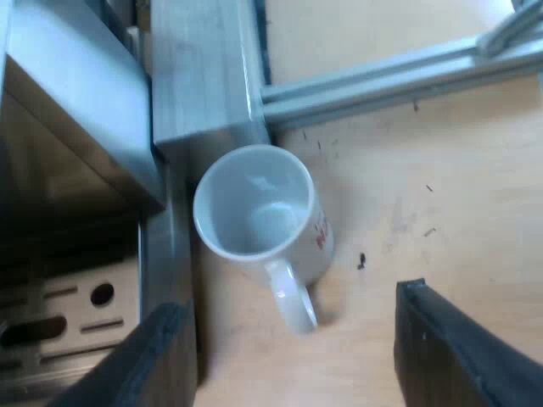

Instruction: Put the handle in the coffee machine

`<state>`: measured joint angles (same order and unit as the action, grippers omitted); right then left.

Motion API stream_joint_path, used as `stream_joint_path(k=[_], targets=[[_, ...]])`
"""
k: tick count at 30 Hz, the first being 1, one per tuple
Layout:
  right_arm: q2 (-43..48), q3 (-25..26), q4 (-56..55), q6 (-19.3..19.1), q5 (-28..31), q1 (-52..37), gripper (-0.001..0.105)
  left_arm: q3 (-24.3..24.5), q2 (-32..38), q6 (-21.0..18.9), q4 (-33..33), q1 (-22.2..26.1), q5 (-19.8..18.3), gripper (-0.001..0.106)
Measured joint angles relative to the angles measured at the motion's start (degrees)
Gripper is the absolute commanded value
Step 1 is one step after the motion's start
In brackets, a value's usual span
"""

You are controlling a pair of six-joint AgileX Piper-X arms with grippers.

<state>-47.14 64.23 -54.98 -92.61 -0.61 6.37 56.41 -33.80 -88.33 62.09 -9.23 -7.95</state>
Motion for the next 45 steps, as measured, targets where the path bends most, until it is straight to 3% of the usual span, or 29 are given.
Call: stream_joint_path(k=[5, 7, 10, 21, 24, 25, 28, 33, 45], targets=[[1.7, 0.0, -1.7, -3.3, -0.6, -4.9, 0.054, 0.0, 0.0, 0.0, 0.0, 0.0, 0.4, 0.075], [3.6, 0.0, -3.2, -6.9, -1.6, -9.1, 0.054, 0.0, 0.0, 0.0, 0.0, 0.0, 0.4, 0.075], [5.0, 0.0, -5.1, -9.0, -2.8, -11.9, 0.054, 0.0, 0.9, 0.0, 0.0, 0.0, 0.4, 0.075], [11.5, 0.0, -7.4, -13.3, -4.3, -14.0, 0.054, 0.1, 7.5, 0.3, 0.0, 1.4, 0.4, 0.075], [13.8, 0.0, -7.4, -14.0, -4.3, -14.0, 0.054, 0.1, 8.1, 0.3, 0.0, 2.4, 0.4, 0.075], [15.1, 0.0, -7.4, -14.6, -4.3, -14.0, 0.054, 0.1, 11.2, 0.3, 0.0, 7.6, -1.1, 0.075], [19.1, 0.1, -7.4, -14.9, -6.5, -14.0, 0.054, 0.1, 13.8, 0.3, 0.0, 10.2, -2.3, 0.075], [23.8, 0.1, -7.8, -14.9, -9.5, -14.0, 0.054, 0.1, 17.1, 0.3, 0.8, 11.3, -2.6, 0.075], [34.0, 0.1, -12.0, -14.9, -9.9, -14.0, 0.054, -0.6, 25.6, 0.3, 4.3, 11.3, -2.6, 0.075]])
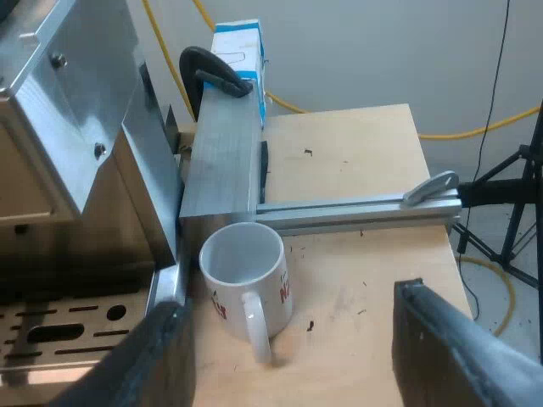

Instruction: Put the handle in the coffee machine

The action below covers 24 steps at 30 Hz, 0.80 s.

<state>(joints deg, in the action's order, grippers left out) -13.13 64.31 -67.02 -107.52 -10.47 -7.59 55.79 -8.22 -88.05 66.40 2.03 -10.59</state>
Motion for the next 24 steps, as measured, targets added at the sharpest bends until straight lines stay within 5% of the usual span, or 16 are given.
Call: stream_joint_path(k=[12, 24], targets=[[11.3, -5.0, -4.2, 0.0, -0.3, 0.0, 0.054, -7.1, 8.8, 0.2, 3.5, 0.0, 0.0, 0.075], [13.6, -10.0, -8.0, -1.3, -3.2, -0.1, 0.054, -12.9, 8.8, 2.9, 5.7, 0.0, 0.0, 0.075]])
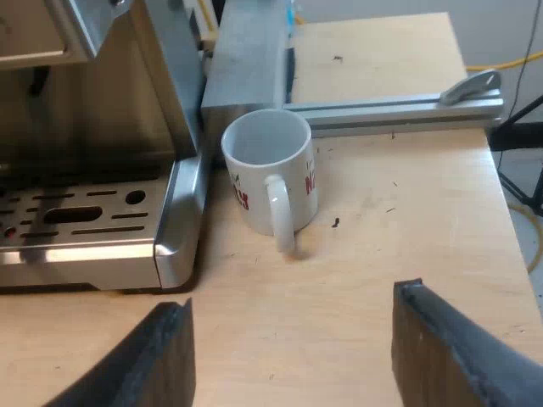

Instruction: Put the handle in the coffee machine

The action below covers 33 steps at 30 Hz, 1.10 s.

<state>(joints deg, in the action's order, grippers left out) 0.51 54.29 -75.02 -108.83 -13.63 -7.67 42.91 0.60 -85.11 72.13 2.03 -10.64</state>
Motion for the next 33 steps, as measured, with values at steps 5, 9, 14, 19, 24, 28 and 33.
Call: stream_joint_path(k=[5, 9, 14, 19, 24, 28, 33], targets=[[0.0, -0.1, 0.1, 0.0, -0.2, 0.0, 0.054, -0.1, 0.0, 0.1, -0.1, 0.0, 0.0, 0.075], [0.0, -2.2, 3.2, -0.1, -0.2, 0.0, 0.054, -0.6, 0.0, -0.7, -2.3, 0.0, 0.0, 0.075], [0.0, -5.4, 9.0, -0.1, -0.2, 0.0, 0.054, -3.1, 0.0, -3.8, -8.2, 0.0, -0.1, 0.075], [0.0, -9.2, 13.5, -0.1, 0.4, 0.0, 0.054, -6.1, 0.0, -4.2, -11.5, 0.0, -0.1, 0.075], [-0.1, -14.8, 14.9, -0.1, 2.4, 0.0, 0.054, -9.9, 0.0, -4.3, -13.4, 0.0, -0.1, 0.075], [-0.1, -20.0, 15.0, -0.1, 2.8, 0.0, 0.054, -12.2, 0.0, -4.3, -13.5, 0.0, -0.1, 0.075], [-0.1, -24.0, 16.2, -0.1, 2.9, 0.0, 0.054, -14.4, 0.0, -4.3, -14.4, 0.0, -0.1, 0.075]])
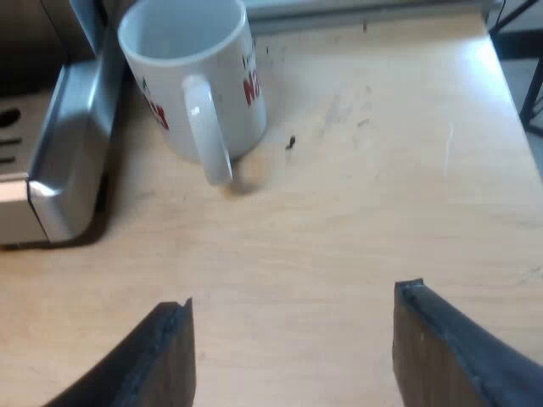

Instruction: Put the handle in the coffee machine

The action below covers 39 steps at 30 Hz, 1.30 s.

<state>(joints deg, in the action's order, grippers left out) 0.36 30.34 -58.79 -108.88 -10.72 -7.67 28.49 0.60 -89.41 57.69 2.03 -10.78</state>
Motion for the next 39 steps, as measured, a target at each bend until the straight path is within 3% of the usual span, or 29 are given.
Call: stream_joint_path(k=[39], targets=[[0.0, -1.4, 0.8, 0.1, 0.0, 0.0, 0.054, -0.6, 0.0, -0.1, -1.6, 0.0, 0.0, 0.075]])
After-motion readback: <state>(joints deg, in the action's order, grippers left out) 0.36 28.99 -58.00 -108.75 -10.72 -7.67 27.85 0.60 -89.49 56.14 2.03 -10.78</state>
